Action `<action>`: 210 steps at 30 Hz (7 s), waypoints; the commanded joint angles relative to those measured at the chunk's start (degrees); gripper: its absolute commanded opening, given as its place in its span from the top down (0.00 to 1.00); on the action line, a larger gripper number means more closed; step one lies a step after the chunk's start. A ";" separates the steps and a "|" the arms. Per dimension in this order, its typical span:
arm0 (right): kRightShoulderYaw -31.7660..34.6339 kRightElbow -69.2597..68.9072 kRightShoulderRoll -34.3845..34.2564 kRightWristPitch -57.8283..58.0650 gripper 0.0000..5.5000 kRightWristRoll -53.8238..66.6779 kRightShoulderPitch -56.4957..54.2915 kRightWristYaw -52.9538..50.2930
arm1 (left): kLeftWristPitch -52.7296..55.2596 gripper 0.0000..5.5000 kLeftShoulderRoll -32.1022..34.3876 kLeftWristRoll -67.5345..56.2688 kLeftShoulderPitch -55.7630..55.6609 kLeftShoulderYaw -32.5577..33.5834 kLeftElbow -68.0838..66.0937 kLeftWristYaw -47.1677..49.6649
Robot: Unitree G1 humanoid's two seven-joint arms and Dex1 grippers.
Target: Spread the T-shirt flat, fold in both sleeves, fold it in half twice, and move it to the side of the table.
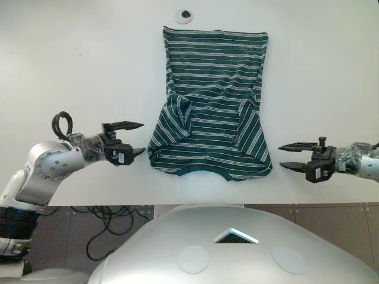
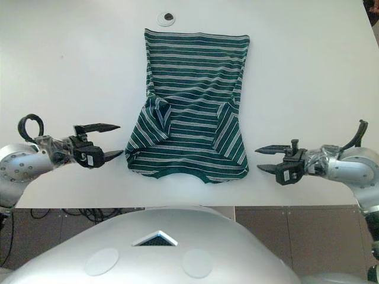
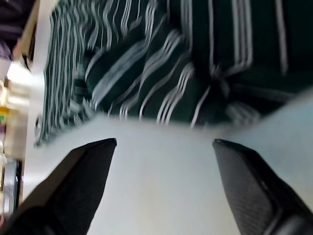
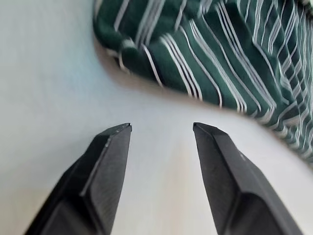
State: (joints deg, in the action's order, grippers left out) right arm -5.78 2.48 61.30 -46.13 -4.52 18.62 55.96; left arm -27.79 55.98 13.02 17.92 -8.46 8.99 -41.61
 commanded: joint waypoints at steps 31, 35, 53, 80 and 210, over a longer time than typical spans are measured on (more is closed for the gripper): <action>-1.07 -37.29 6.51 55.67 1.00 18.93 4.39 12.25 | 24.50 1.00 14.24 -17.62 3.39 -7.12 13.85 -24.28; 2.96 -38.05 3.50 68.76 1.00 29.88 0.37 10.32 | 35.77 1.00 13.31 -28.74 2.38 -1.85 17.18 -24.94; 1.14 23.33 -32.40 69.65 1.00 27.00 -48.20 -6.14 | 69.86 1.00 -19.38 -39.46 -43.66 3.15 -23.43 -0.28; -2.97 55.81 -45.04 49.53 1.00 4.18 -61.97 -20.40 | 62.73 1.00 -26.53 -33.57 -31.49 -6.40 -5.09 -6.76; -2.15 57.89 -60.23 60.04 1.00 10.91 -62.88 -26.85 | 32.81 1.00 -38.74 -23.57 -57.55 13.38 -61.08 19.23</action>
State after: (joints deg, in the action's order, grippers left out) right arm -8.43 56.38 0.48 13.11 8.40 -43.87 30.79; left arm 5.77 15.95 -9.22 -38.81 2.59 -53.26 -23.54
